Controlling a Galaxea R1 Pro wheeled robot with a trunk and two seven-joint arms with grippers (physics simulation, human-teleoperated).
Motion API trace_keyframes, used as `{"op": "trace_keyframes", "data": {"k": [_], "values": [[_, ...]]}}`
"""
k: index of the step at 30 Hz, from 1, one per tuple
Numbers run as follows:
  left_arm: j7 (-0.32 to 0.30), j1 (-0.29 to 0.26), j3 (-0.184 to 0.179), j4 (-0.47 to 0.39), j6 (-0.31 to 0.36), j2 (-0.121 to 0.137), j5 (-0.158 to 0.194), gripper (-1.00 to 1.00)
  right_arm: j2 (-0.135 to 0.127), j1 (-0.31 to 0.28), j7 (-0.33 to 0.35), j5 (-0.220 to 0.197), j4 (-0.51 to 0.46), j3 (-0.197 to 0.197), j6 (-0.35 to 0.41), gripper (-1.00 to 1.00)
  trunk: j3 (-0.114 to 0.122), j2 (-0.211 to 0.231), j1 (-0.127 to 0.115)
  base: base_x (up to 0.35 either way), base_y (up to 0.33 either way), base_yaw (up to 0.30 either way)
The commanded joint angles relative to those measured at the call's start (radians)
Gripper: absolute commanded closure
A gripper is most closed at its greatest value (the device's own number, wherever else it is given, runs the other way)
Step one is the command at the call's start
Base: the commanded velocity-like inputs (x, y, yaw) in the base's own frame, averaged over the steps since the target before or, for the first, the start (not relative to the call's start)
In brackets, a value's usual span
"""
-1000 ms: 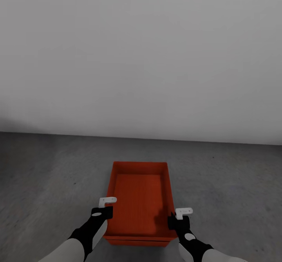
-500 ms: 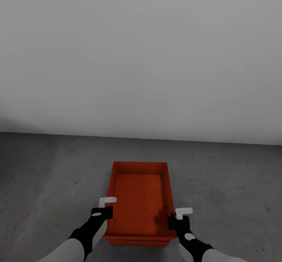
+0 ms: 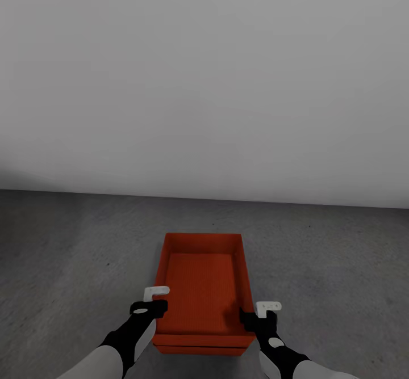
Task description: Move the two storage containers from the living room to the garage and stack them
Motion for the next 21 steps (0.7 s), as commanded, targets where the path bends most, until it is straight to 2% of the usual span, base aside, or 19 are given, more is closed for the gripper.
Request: {"op": "trace_keyframes", "data": {"k": [1, 19, 21], "values": [[0.004, 0.0, -0.008, -0.002, 0.005, 0.001, 0.009, -1.0, 0.0, -0.001, -0.004, -0.007, 0.001, 0.009, -0.003, -1.0, -0.001, 0.0, 0.0, 0.0, 0.0, 0.0], [0.009, 0.0, -0.007, -0.007, 0.004, 0.001, 0.02, -1.0, 0.001, -0.001, -0.004, -0.006, 0.001, 0.009, -0.003, -1.0, -0.001, 0.0, 0.0, 0.0, 0.0, 0.0], [0.009, 0.0, -0.007, -0.007, 0.004, 0.001, 0.02, -1.0, 0.001, -0.001, -0.004, -0.006, 0.001, 0.009, -0.003, -1.0, 0.006, 0.014, -0.008, 0.0, 0.0, 0.0]]}}
